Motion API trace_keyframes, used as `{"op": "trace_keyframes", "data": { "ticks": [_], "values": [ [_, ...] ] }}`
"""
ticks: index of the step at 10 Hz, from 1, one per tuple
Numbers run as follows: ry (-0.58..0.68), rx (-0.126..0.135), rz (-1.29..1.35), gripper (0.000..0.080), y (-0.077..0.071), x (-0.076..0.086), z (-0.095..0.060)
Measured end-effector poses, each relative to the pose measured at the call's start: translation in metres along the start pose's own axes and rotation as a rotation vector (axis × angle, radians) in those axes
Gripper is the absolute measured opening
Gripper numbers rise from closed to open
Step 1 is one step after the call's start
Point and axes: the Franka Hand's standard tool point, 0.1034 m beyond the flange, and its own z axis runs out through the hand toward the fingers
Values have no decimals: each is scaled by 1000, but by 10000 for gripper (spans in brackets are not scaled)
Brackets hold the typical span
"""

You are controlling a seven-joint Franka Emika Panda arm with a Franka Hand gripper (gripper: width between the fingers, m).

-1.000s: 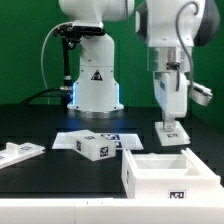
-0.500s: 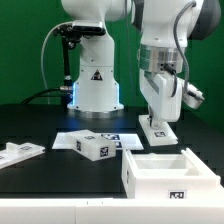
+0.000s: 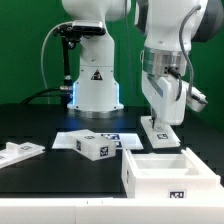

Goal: Assemble cabinet

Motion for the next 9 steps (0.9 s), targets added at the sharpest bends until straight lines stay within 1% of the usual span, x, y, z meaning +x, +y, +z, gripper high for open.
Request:
{"op": "trace_keyframes", "data": {
  "ticks": [1,2,5,6,7,8,9],
  "values": [
    [59,-23,-16,64,-4,-2,-2],
    [62,-23,-32,64,-7,-6,-5],
    [53,-27,-30,64,-6,-6,-3],
    [52,-28,-26,64,-5,-4,-2],
    [51,-28,17,64,-2,4,0],
    [52,-37,34,64,-1,6,1],
    [49,-53,33,64,-2,4,-1]
  ]
}}
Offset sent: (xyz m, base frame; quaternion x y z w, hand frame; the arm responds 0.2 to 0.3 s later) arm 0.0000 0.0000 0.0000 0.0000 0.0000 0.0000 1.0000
